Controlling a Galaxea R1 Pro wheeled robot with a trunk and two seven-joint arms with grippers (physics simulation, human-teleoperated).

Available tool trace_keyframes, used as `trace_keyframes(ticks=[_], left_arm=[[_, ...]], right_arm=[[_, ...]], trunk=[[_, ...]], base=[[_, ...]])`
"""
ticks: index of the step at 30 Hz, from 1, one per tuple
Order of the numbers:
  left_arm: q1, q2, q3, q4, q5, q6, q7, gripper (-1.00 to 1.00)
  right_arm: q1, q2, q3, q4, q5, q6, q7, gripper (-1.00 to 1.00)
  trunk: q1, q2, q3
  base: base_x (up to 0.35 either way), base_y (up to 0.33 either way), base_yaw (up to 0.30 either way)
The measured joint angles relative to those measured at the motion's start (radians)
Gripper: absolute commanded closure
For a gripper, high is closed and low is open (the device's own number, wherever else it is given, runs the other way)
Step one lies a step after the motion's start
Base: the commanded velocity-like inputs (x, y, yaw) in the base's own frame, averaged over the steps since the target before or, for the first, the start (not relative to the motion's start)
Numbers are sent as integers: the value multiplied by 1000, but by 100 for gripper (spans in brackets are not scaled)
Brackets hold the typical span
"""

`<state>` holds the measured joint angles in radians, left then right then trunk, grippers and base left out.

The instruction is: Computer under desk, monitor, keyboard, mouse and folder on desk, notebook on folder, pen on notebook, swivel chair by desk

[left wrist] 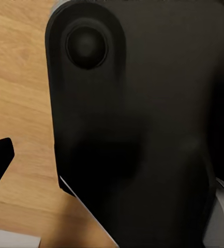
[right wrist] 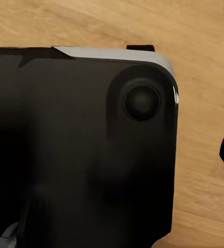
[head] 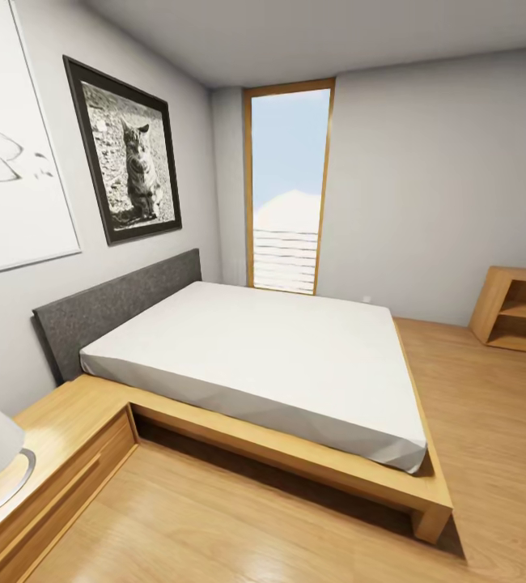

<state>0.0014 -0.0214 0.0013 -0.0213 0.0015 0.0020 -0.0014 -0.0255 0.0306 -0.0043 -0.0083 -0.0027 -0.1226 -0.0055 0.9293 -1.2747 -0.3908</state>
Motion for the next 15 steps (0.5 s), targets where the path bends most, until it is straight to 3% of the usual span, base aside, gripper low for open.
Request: trace_keyframes(ticks=[2, 3, 4, 6, 8, 15], left_arm=[[0, 0, 1, 0, 0, -1, 0, -100], [0, 0, 1, 0, 0, -1, 0, -100], [0, 0, 1, -1, 0, -1, 0, -100], [0, 0, 1, -4, 0, -1, 0, -100], [0, 0, 0, -61, -1, -1, -1, -100], [0, -1, 0, -207, -3, -1, -1, -100]], right_arm=[[0, 0, 0, 0, 0, -11, -1, -100], [0, 0, 0, -1, 0, -296, -1, -100], [0, 0, -1, 0, -1, -383, -1, -100], [0, 1, -1, 0, -2, -433, -2, -100], [0, 2, -1, -28, -3, -476, -1, -100], [-2, 16, -4, -207, -26, -484, -10, -100]], trunk=[[-8, 14, 6], [-12, 21, 9], [-15, 28, 13], [-23, 42, 19], [-31, 56, 25], [-58, 105, 47]], base=[[0, 0, 0], [0, 0, 0], [0, 0, 0], [0, 0, 0], [0, 0, 0], [0, 0, 0]])
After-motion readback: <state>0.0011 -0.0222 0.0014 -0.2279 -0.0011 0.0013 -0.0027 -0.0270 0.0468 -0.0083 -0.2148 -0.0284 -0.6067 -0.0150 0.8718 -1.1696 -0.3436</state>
